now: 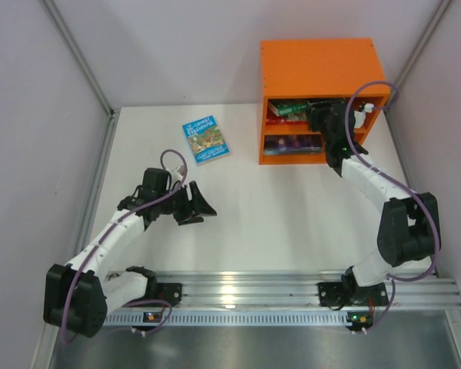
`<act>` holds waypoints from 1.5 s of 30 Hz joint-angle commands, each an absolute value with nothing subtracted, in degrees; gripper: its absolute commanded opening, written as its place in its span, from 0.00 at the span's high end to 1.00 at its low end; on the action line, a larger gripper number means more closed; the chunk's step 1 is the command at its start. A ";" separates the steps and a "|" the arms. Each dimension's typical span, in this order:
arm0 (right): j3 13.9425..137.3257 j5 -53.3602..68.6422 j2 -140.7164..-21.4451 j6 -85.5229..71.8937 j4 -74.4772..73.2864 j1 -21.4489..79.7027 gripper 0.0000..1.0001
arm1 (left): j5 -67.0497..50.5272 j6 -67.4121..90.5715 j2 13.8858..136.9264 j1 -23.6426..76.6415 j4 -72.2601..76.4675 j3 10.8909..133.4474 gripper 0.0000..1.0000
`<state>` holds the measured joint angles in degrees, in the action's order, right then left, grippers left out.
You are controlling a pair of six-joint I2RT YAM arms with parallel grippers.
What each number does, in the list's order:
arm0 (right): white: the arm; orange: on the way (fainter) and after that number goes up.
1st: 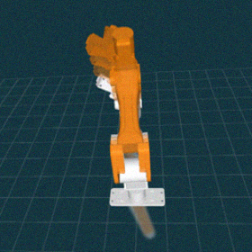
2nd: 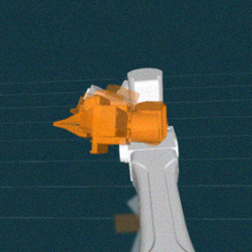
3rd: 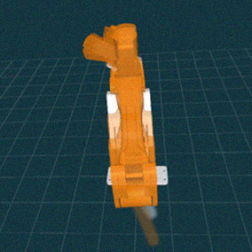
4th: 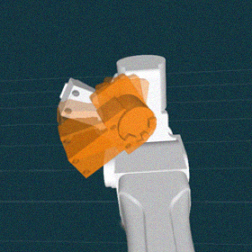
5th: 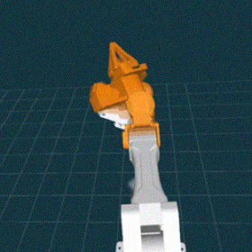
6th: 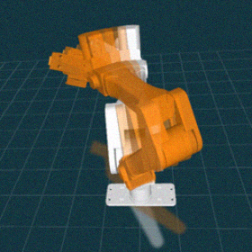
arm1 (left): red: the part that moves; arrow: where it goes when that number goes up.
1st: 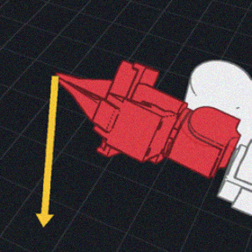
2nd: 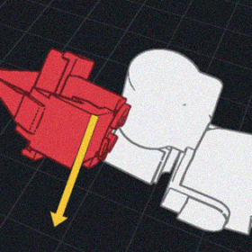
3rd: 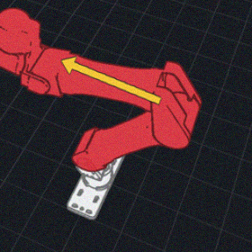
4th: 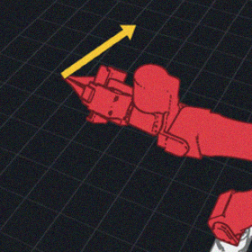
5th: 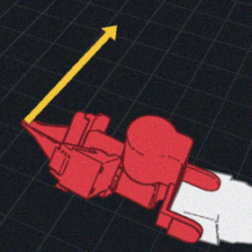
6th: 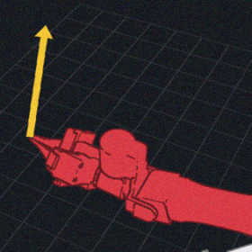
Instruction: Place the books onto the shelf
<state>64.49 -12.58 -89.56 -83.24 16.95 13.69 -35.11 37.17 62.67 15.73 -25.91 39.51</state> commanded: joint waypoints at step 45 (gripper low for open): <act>67.67 -8.96 -88.59 -84.63 9.58 15.82 1.00 | -35.07 36.47 57.39 15.56 -24.87 36.21 0.31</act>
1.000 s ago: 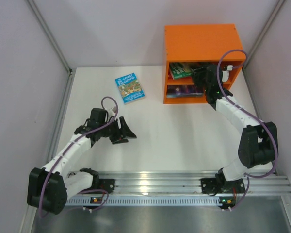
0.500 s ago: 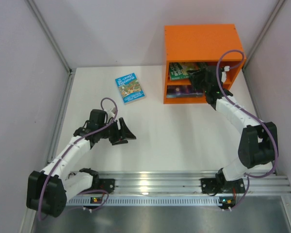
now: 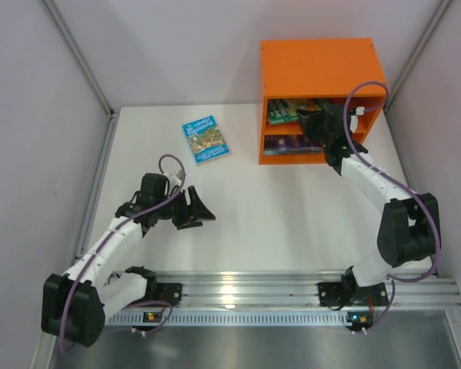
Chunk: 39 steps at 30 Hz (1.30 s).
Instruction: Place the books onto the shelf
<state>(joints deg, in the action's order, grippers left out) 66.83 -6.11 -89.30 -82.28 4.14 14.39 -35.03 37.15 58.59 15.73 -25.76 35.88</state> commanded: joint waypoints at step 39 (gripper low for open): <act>77.17 -3.69 -90.79 -75.76 -2.90 17.14 0.57 | -35.07 36.56 57.66 15.56 -23.82 34.37 0.31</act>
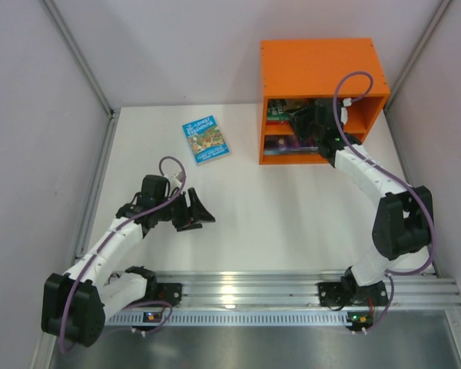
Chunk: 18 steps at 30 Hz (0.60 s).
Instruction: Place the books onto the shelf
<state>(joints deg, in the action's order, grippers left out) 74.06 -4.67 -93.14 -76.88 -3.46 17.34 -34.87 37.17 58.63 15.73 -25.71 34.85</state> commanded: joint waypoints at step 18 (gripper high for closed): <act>77.17 -5.97 -88.68 -72.42 -7.64 15.73 0.65 | -35.07 37.79 56.25 15.47 -23.91 34.10 0.31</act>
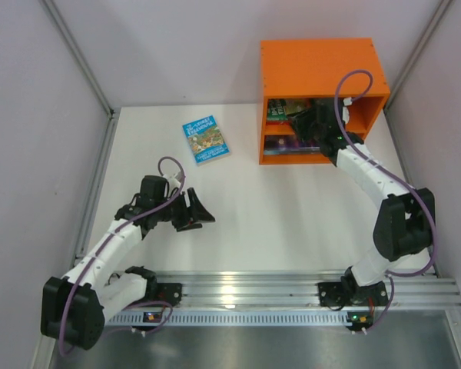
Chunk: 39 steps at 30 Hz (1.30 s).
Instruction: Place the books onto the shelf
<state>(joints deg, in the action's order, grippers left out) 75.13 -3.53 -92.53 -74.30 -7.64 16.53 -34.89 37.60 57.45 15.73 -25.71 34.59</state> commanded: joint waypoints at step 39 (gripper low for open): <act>65.93 -6.67 -80.16 -72.86 0.09 14.86 0.69 | -34.80 39.64 56.69 15.56 -22.06 35.86 0.32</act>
<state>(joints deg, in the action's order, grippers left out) 67.48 -4.05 -85.21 -74.89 -2.20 15.88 -34.85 39.09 58.35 15.73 -25.12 34.48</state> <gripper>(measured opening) 0.310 0.687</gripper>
